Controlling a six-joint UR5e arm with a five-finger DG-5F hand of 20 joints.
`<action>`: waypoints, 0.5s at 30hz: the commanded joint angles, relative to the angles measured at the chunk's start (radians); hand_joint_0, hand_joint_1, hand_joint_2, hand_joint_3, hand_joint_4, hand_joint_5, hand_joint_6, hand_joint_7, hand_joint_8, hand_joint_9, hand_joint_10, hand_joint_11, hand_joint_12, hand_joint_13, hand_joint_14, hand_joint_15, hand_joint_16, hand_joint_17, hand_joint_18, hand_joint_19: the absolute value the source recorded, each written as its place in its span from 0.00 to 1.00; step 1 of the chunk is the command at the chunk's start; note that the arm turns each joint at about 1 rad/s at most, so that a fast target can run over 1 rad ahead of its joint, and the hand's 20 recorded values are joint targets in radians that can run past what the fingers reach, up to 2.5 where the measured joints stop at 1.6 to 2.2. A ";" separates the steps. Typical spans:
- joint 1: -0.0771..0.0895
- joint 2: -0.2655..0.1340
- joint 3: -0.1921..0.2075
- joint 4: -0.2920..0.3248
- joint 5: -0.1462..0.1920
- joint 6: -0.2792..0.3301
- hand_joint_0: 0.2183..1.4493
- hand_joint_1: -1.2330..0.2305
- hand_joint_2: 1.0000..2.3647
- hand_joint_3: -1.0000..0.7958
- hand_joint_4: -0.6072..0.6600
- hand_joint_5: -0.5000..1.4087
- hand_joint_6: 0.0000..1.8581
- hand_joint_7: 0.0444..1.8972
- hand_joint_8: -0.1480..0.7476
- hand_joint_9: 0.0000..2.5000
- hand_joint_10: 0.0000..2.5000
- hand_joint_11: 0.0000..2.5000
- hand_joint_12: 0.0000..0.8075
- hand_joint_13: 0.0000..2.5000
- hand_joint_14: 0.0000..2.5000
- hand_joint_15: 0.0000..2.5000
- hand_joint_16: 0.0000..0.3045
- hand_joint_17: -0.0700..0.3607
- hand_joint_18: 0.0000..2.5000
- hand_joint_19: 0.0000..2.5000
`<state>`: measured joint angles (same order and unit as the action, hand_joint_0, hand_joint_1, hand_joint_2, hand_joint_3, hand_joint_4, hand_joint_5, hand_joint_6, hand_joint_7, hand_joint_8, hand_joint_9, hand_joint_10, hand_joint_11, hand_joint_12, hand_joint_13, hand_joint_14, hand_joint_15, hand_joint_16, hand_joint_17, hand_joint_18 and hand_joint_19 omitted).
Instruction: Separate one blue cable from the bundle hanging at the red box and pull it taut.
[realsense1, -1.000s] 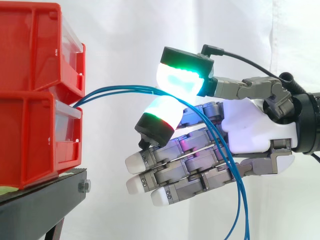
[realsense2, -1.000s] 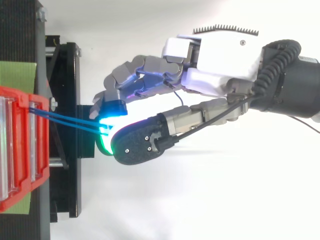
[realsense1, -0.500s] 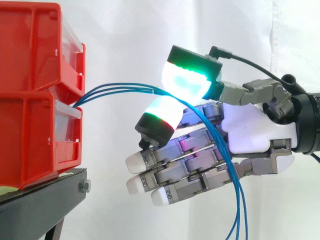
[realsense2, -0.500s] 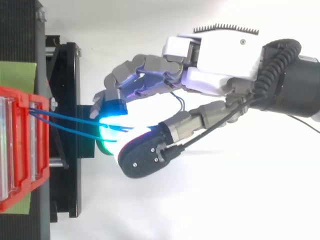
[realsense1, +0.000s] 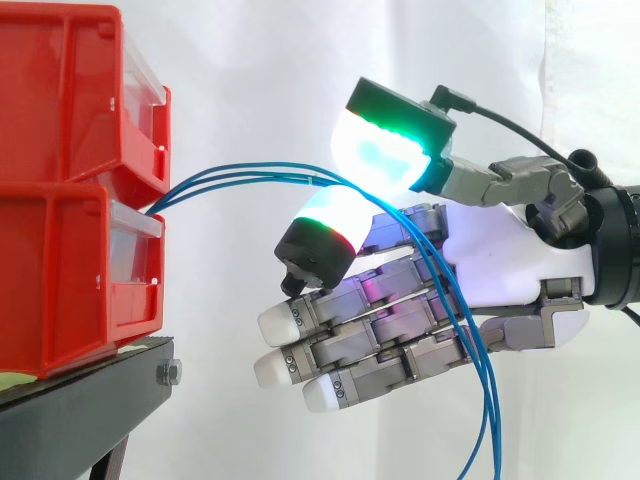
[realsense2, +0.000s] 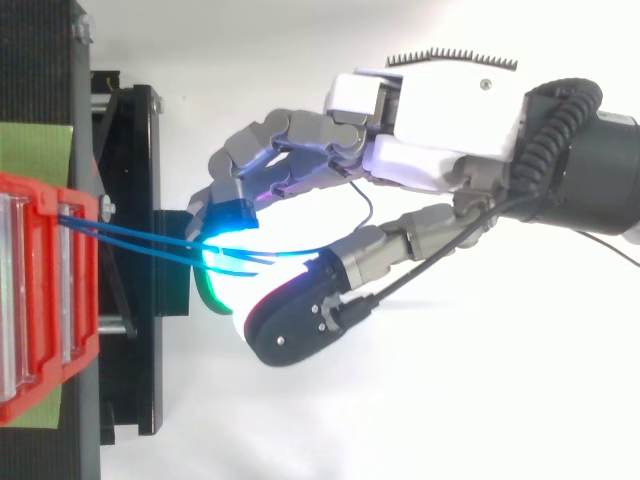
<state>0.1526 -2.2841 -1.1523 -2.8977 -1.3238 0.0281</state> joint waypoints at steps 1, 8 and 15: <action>-0.001 0.000 0.000 0.000 0.000 0.000 0.24 0.41 0.00 0.28 0.63 0.16 0.47 0.61 0.53 0.26 0.01 0.20 0.38 0.19 0.00 0.04 0.12 0.35 0.17 0.03; 0.001 0.000 0.000 0.000 0.000 0.001 0.30 0.47 0.00 0.28 0.61 0.16 0.46 0.63 0.51 0.25 0.01 0.19 0.36 0.18 0.00 0.04 0.11 0.33 0.15 0.04; -0.001 0.000 -0.001 0.000 0.000 0.000 0.33 0.34 0.02 0.41 0.56 0.16 0.47 0.65 0.51 0.25 0.01 0.20 0.36 0.18 0.00 0.04 0.11 0.33 0.16 0.04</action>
<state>0.1521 -2.2841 -1.1524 -2.8977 -1.3238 0.0277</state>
